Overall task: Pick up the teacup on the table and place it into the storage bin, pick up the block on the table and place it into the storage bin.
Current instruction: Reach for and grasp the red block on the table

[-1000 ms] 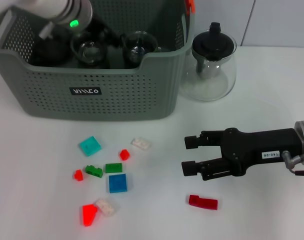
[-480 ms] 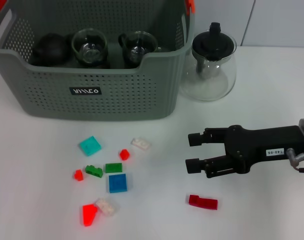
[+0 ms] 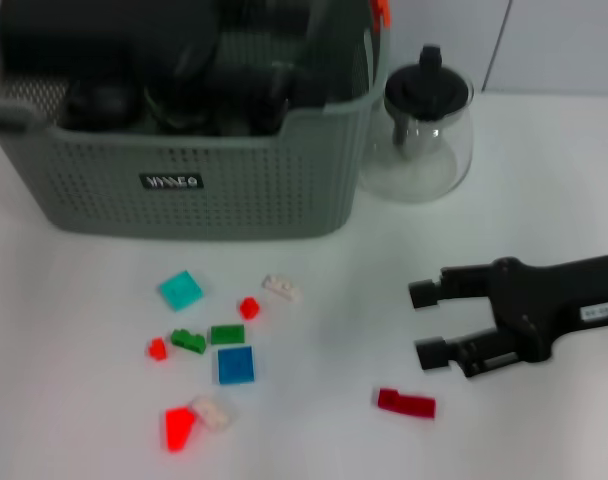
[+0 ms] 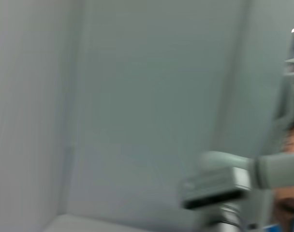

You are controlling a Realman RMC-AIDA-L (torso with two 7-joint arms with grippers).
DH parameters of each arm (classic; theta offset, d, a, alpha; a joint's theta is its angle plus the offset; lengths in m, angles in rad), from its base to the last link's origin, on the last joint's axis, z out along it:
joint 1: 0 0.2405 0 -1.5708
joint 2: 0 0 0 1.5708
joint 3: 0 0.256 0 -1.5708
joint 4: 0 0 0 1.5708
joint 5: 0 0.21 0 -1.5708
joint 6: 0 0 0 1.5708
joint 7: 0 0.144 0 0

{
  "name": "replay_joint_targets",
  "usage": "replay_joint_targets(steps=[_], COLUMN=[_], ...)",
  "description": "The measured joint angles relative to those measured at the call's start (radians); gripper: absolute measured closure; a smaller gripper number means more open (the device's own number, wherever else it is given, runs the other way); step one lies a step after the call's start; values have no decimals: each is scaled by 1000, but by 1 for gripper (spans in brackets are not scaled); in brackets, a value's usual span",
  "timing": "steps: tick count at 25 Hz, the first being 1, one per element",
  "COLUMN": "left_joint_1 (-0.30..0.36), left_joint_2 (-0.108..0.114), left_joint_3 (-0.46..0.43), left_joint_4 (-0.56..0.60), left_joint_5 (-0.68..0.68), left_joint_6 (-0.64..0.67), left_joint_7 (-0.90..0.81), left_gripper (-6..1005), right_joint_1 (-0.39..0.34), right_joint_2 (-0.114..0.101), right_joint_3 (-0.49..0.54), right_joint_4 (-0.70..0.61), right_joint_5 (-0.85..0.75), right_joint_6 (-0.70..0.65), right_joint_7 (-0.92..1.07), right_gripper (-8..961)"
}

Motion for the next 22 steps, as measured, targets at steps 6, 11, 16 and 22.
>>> replay_joint_targets(steps=[6,11,16,22], left_joint_1=[95,163,219,259], left_joint_2=[1,-29,-62,-79], left_joint_3=[11,6,6,1], left_joint_4=[-184,-290,-342,-349], left_joint_5=[40,186,281,302], left_joint_6=[87,30,-71,-148], left_joint_7=[208,370,514,593], left_gripper=[184,187,188,188], right_joint_1=[38,87,177,252], right_joint_2=[-29,-2,35,96], right_joint_3=[-5,-45,-112,-215], right_joint_4=[-73,-207,-271,-322], right_joint_5=[-127,-230,-316,-422], right_joint_6=[-36,-35,-12,59], right_joint_7=[79,166,230,293], right_gripper=[28,28,29,34])
